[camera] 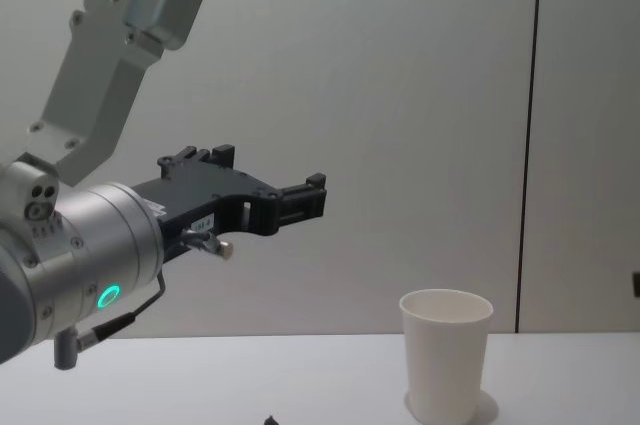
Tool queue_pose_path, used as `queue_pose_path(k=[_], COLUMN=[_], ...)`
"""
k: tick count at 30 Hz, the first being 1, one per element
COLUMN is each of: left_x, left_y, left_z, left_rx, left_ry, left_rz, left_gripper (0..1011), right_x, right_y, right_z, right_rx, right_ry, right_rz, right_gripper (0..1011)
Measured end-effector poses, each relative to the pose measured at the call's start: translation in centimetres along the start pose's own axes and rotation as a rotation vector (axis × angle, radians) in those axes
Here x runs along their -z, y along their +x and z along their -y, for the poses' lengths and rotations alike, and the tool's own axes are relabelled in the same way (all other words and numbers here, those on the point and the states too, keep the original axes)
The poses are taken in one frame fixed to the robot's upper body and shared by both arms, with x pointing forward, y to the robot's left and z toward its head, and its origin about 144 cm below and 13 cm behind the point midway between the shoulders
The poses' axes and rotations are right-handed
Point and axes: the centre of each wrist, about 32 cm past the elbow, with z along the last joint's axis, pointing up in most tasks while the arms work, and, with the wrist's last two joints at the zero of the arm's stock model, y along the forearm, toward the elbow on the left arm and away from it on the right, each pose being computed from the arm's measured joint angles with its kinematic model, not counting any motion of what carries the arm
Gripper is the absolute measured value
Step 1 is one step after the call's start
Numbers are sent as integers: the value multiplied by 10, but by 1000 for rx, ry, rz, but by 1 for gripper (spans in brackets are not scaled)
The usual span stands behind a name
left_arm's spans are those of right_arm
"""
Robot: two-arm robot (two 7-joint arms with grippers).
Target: Place the pen into the pen holder.
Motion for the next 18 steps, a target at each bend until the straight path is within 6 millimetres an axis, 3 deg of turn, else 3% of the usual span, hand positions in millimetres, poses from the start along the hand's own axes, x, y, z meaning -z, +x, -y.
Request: queue_pose_path(k=[18], left_x=[0], left_y=[0], left_z=[0], left_rx=[0], left_ry=[0], left_rz=[0], left_gripper=[1003], right_x=[7], right_y=[-7], right_z=[-20], right_rx=[29], right_ry=[-159], right_rz=[-32], right_gripper=[1002])
